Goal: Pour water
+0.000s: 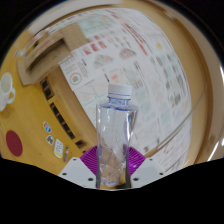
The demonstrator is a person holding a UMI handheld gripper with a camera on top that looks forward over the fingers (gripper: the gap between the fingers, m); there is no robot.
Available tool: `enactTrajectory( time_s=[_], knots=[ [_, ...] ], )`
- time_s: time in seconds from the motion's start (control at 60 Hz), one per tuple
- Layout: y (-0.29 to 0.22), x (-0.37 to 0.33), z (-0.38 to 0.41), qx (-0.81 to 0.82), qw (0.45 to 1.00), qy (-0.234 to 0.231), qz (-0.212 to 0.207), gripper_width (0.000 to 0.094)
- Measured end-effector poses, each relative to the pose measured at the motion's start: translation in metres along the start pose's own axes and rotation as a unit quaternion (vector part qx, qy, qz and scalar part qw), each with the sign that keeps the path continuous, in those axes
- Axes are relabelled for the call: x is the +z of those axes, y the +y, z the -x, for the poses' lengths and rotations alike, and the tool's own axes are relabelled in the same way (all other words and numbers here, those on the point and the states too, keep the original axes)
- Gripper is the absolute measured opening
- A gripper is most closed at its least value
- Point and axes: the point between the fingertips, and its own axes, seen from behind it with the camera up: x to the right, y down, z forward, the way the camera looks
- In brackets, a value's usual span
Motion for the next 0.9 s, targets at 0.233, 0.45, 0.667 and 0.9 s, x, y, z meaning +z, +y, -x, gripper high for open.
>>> enactTrajectory(
  time_s=[0.233, 0.45, 0.667, 0.9],
  knots=[
    [-0.115, -0.03, 0.044, -0.317, 0.944, 0.012, -0.091, 0.0333],
    [-0.153, -0.04, 0.122, -0.502, 0.856, -0.026, -0.116, 0.0331],
    [-0.163, -0.048, 0.175, -0.599, 0.789, -0.046, -0.128, 0.033],
    [-0.163, -0.045, 0.168, -0.589, 0.799, -0.054, -0.113, 0.0333]
  ],
)
